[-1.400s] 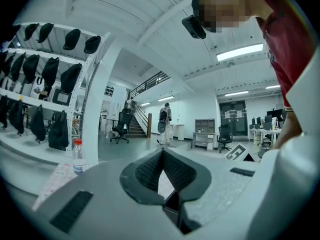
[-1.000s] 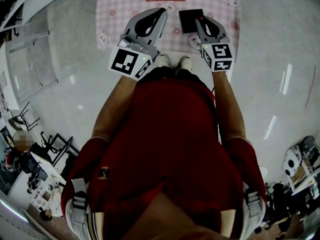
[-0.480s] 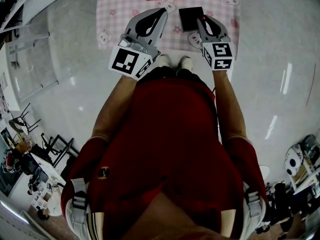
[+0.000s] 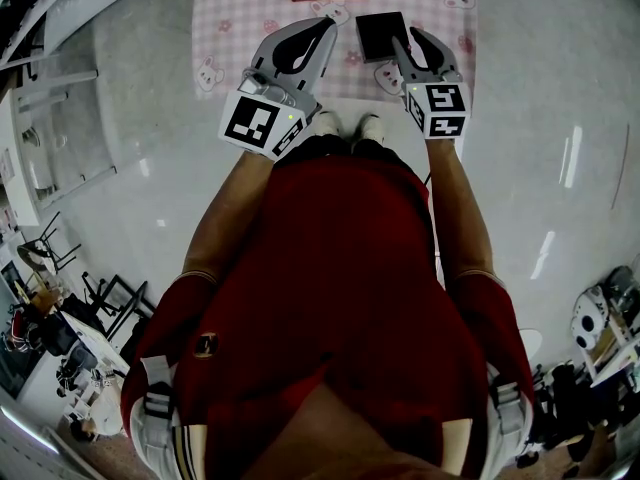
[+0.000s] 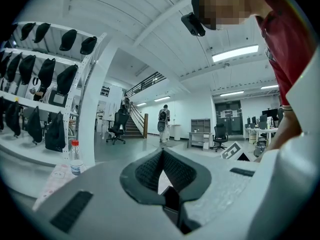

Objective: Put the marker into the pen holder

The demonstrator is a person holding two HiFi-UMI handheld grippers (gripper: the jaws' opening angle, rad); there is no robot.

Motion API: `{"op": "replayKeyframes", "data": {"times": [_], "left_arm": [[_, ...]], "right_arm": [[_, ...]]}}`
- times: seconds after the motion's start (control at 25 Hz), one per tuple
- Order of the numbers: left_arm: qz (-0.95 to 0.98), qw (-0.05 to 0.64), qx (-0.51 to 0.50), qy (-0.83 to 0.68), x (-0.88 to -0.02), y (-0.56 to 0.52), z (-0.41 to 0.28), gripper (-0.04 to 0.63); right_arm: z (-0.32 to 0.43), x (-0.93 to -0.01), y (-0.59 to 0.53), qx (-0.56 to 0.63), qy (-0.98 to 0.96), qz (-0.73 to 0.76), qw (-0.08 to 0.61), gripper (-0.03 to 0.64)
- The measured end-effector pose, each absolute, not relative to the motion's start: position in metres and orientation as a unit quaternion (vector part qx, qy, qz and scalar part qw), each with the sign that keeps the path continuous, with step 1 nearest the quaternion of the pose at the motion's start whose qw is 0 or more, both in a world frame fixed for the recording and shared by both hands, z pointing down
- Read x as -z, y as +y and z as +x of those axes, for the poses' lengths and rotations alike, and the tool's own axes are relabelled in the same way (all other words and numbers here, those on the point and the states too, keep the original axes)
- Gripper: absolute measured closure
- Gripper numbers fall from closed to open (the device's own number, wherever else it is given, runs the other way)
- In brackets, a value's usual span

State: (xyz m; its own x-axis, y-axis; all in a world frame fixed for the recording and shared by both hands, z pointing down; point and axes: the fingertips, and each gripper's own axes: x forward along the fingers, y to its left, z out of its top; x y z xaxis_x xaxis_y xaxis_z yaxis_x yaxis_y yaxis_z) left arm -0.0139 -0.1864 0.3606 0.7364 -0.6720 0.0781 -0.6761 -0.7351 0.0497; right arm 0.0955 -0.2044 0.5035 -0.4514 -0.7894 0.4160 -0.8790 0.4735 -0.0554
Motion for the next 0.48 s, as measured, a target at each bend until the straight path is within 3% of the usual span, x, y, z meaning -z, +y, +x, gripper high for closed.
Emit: {"op": "replayKeyframes", "data": {"times": [0.48], "left_arm": [[0.938, 0.034, -0.021, -0.345, -0.356, -0.175, -0.006, 0.589]], "right_arm": [[0.1, -0.464, -0.193, -0.112, -0.844, 0.507, 0.132, 0.508]]}}
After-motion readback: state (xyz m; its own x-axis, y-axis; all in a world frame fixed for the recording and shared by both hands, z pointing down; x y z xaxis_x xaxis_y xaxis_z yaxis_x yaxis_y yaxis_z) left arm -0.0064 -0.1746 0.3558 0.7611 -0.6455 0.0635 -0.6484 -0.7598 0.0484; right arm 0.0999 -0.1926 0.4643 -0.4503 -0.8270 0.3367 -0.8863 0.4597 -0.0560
